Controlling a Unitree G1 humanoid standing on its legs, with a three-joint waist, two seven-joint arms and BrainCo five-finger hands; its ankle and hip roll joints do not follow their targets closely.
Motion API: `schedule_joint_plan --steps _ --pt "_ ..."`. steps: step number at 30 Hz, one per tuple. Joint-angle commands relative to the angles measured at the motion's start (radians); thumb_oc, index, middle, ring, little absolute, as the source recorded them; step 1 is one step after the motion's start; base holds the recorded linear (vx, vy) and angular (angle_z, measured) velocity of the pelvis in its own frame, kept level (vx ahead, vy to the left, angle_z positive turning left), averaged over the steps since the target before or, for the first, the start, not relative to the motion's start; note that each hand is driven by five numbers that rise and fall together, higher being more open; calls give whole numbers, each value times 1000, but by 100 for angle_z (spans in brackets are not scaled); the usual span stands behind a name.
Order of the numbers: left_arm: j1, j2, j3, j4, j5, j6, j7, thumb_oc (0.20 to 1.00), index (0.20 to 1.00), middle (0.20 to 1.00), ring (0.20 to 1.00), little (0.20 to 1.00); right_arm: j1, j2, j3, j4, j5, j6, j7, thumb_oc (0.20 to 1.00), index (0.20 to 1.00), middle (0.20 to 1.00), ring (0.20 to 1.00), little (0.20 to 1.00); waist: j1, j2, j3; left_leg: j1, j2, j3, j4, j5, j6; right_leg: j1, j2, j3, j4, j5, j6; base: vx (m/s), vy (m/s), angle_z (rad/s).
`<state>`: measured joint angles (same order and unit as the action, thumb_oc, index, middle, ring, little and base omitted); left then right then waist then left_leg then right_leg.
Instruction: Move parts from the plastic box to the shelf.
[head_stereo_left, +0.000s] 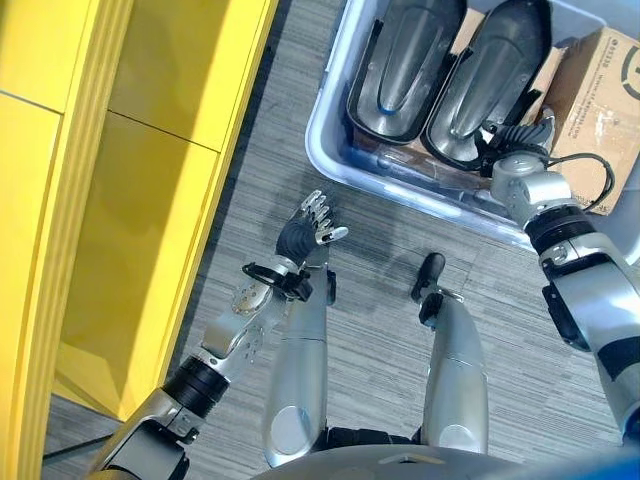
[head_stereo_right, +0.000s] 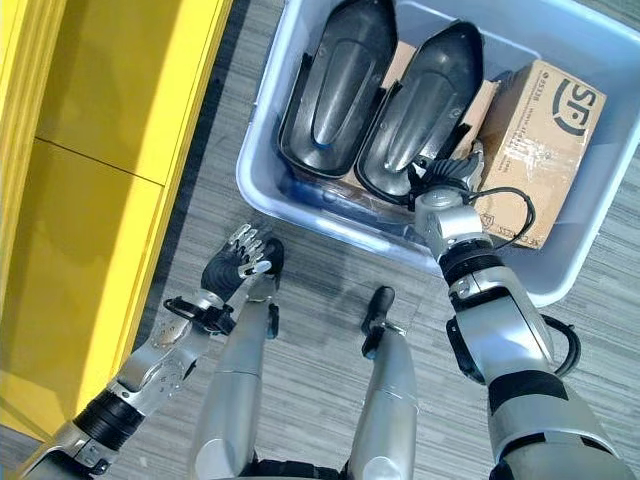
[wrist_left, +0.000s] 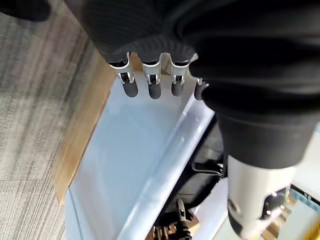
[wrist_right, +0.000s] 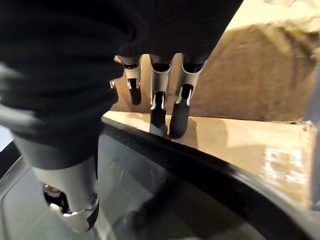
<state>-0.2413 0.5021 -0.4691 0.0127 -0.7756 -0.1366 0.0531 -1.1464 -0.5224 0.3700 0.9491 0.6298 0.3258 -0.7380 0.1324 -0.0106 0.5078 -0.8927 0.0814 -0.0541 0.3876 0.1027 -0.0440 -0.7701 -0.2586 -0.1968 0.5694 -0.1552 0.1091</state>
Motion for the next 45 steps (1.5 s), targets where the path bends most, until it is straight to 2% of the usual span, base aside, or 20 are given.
schedule_joint_plan --steps 1,2,3,5,6,11,16,19,21,22,25,26,30,32,33,36,37,39,42,45 --pt "29 11 17 -141 -16 -12 7 1000 1000 1000 1000 1000 5 -61 37 6 161 6 -14 589 589 589 589 589 40 50 12 11 -31 104 130 -245 48 7 50 -21 -127 105 -18 0 -16 10" --pt "30 12 17 -144 -23 -11 7 1000 1000 1000 1000 1000 0 -62 38 14 189 5 -16 583 583 583 583 583 43 53 12 7 -32 104 132 -246 49 2 49 -23 -123 104 -18 7 -23 5" --pt "30 15 16 -145 -25 -11 7 1000 1000 1000 1000 1000 -4 -60 40 25 225 -4 -18 671 671 671 671 671 45 56 12 1 -33 103 136 -248 51 -3 49 -24 -119 103 -18 10 -27 4" --pt "31 23 20 -145 -25 -8 -1 1000 1000 1000 1000 1000 -8 -60 39 40 239 -11 -12 382 382 382 382 382 50 60 12 -12 -33 101 145 -250 53 -15 47 -28 -108 99 -20 0 0 0" --pt "28 26 21 -147 -31 -4 -6 1000 1000 1000 1000 1000 -24 -63 48 48 238 2 -11 200 200 200 200 200 53 64 12 -20 -36 99 148 -250 54 -25 48 -30 -100 96 -20 0 0 0" --pt "23 32 22 -153 -33 7 -7 1000 1000 1000 1000 1000 -58 -73 79 79 199 15 25 200 200 200 200 200 59 77 12 -45 -39 96 158 -250 56 -55 45 -33 -81 92 -22 0 0 0" --pt "31 39 24 -144 -33 -10 -31 1000 1000 1000 1000 1000 -111 -91 133 96 191 60 81 200 200 200 200 200 71 94 12 -77 -42 89 167 -245 57 -93 38 -38 -52 82 -26 0 0 0" --pt "33 48 29 -148 -33 -10 -30 1000 1000 1000 1000 1000 -118 -92 145 105 188 56 107 200 200 200 200 200 75 97 12 -77 -45 87 167 -244 59 -95 37 -40 -49 82 -26 -20 -34 1" --pt "41 54 36 -146 -19 -15 -48 1000 1000 1000 1000 1000 -118 -87 146 109 188 18 129 200 200 200 200 200 78 97 12 -66 -47 90 160 -243 60 -81 40 -45 -57 83 -26 -48 -95 2" --pt "48 61 37 -141 -14 -20 -62 1000 1000 1000 1000 1000 -110 -79 138 111 200 -69 183 200 200 200 200 200 80 99 12 -49 -47 94 156 -246 60 -65 41 -46 -62 84 -25 -38 -95 0" --pt "56 67 45 -139 -4 -25 -83 1000 1000 1000 1000 1000 -98 -58 115 85 171 -175 175 200 200 200 200 200 80 97 12 -16 -47 100 144 -247 59 -31 45 -45 -85 89 -23 -55 -109 -1" --pt "70 72 53 -140 2 -27 -91 1000 1000 1000 1000 1000 -78 -51 85 41 121 -262 128 200 200 200 200 200 76 92 12 27 -44 106 124 -247 56 8 47 -42 -109 95 -20 -74 -125 -4" --pt "91 71 66 -134 24 -44 -105 1000 1000 1000 1000 1000 -23 -56 26 -63 36 -379 77 200 200 200 200 200 60 76 12 107 -36 118 88 -247 54 81 51 -28 -156 106 -15 -58 -122 -10" --pt "104 68 75 -134 33 -46 -115 1000 1000 1000 1000 1000 16 -59 -17 -137 -80 -435 24 200 200 200 200 200 50 71 12 166 -32 125 60 -245 54 131 52 -20 -181 108 -12 -54 -122 -10" --pt "124 63 77 -131 35 -57 -121 1000 1000 1000 1000 1000 61 -65 -71 -246 -228 -464 -71 200 200 200 200 200 37 71 12 241 -25 132 18 -233 50 189 52 -7 -204 109 -9 -43 -97 -14" --pt "141 49 83 -129 32 -75 -119 1000 1000 1000 1000 1000 124 -51 -142 -421 -365 -454 -144 200 200 200 200 200 20 69 12 327 -16 137 -48 -205 37 261 51 3 -241 108 -6 -74 -63 -23" --pt "143 45 85 -130 33 -76 -120 1000 1000 1000 1000 1000 134 -50 -159 -459 -392 -447 -157 200 200 200 200 200 17 68 12 328 -13 145 -70 -171 40 261 49 -4 -256 129 -15 -99 -27 -14" --pt "158 31 84 -117 33 -88 -130 1000 1000 1000 1000 1000 160 -46 -186 -522 -433 -448 -180 200 200 200 200 200 12 72 12 376 -6 148 -101 -155 29 303 50 -2 -269 123 -17 -61 -34 -9" --pt "186 9 90 -91 39 -102 -156 1000 1000 1000 1000 1000 201 -40 -224 -613 -463 -427 -184 200 200 200 200 200 5 80 12 471 15 155 -144 -138 7 391 50 -7 -288 104 -23 -23 -38 -7" --pt "199 -2 92 -79 41 -111 -176 1000 1000 1000 1000 1000 216 -38 -239 -638 -453 -434 -163 200 200 200 200 200 3 86 12 522 24 160 -161 -131 0 438 49 -6 -293 95 -27 4 -12 -10"
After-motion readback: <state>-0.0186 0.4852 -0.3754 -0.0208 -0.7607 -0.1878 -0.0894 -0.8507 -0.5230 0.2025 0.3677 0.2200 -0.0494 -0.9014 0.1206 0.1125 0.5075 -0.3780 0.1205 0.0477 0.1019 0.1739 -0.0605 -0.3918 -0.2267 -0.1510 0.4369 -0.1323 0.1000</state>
